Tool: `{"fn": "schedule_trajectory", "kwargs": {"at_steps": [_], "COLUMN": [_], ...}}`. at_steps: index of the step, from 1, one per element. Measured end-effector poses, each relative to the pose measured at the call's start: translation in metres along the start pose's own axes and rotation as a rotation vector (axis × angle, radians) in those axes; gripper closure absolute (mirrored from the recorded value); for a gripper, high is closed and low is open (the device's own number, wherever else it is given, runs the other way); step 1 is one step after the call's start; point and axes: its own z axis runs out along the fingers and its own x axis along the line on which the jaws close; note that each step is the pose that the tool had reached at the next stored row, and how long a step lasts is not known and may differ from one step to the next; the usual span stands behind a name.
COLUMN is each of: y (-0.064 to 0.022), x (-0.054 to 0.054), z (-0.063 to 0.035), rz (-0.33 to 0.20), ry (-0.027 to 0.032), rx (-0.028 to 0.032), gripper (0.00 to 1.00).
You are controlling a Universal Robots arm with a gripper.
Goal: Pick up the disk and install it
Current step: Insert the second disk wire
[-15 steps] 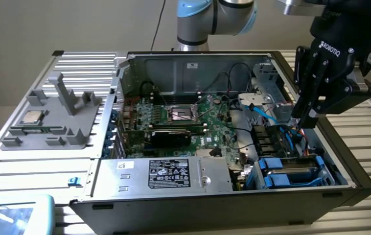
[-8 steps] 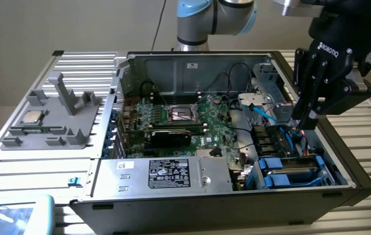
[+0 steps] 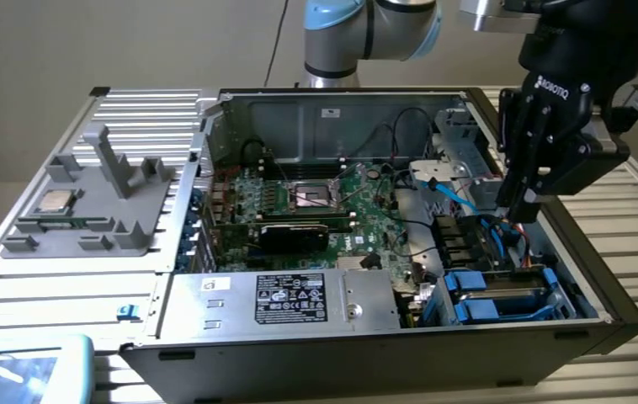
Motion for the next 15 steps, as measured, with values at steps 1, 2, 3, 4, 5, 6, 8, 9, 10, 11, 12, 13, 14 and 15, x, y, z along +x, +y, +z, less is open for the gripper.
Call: {"fn": "schedule_trajectory", "kwargs": {"at_steps": [1, 2, 3, 4, 5, 6, 8, 9, 10, 11, 12, 13, 14, 15], "y": [0.0001, 0.0001, 0.0001, 0.0001, 0.0001, 0.0, 0.0, 0.0, -0.0001, -0.0001, -0.0001, -0.0001, -0.0001, -0.0001], "x": [-0.001, -0.002, -0.002, -0.003, -0.003, -0.003, -0.004, -0.004, -0.005, -0.005, -0.006, -0.006, -0.006, -0.007], "z": [0.0007, 0.0017, 0.0027, 0.0034, 0.0042, 0.0054, 0.008, 0.0098, 0.0117, 0.0135, 0.0152, 0.0169, 0.0185, 0.0199], "rz": [0.0, -0.001, -0.001, -0.001, -0.001, -0.001, -0.001, -0.001, -0.001, -0.001, -0.001, -0.002, -0.003, -0.004], "ry": [0.0039, 0.0081, 0.0133, 0.02, 0.0249, 0.0279, 0.0319, 0.0333, 0.034, 0.0341, 0.0342, 0.0343, 0.0342, 0.034], "rx": [0.0003, 0.0007, 0.0011, 0.0015, 0.0017, 0.0018, 0.0019, 0.002, 0.0021, 0.0022, 0.002, 0.0015, 0.0003, -0.002], "gripper": [0.69, 0.69, 0.69, 0.69, 0.69, 0.69, 0.69, 0.69, 0.69, 0.69, 0.69, 0.69, 0.69, 0.69]}}
